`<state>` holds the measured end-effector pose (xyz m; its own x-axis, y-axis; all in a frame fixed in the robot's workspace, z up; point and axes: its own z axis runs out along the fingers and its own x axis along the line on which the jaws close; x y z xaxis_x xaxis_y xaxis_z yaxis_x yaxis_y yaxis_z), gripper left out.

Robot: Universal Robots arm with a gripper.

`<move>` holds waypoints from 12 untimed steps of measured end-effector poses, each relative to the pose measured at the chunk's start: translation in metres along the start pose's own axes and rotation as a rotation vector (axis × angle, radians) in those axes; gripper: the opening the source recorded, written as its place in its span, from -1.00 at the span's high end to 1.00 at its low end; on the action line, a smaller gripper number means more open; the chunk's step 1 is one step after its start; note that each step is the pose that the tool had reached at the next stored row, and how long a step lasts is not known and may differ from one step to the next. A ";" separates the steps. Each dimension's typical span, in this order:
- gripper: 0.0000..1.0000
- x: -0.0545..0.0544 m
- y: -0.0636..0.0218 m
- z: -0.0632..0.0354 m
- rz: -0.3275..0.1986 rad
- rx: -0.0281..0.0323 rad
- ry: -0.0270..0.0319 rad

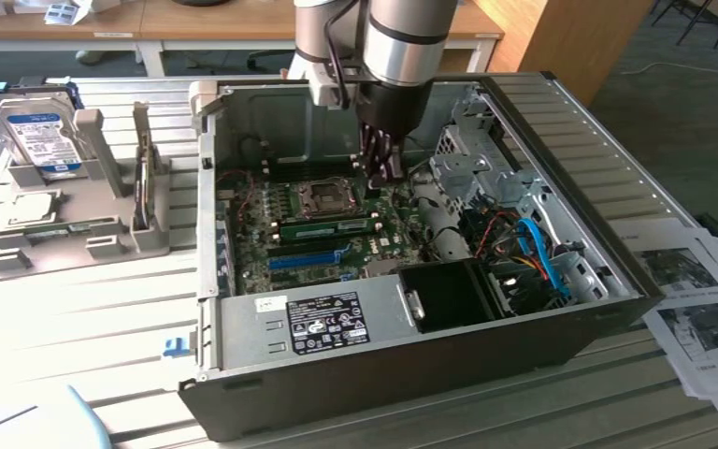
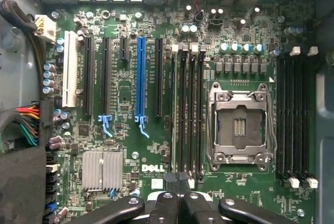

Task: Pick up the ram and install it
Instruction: 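Press down the ram until it locks into place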

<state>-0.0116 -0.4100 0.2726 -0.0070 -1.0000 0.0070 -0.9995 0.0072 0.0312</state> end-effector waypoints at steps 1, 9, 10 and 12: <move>0.81 0.000 0.0000 0.0009 0.000 0.0000 0.0000; 0.81 0.000 -0.0003 0.0090 0.000 0.0001 -0.0001; 0.81 0.000 -0.0003 0.0099 0.000 0.0000 0.0000; 0.81 0.000 -0.0003 0.0118 0.000 0.0000 -0.0001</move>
<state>-0.0116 -0.4100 0.2608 -0.0070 -1.0000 0.0069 -0.9995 0.0072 0.0312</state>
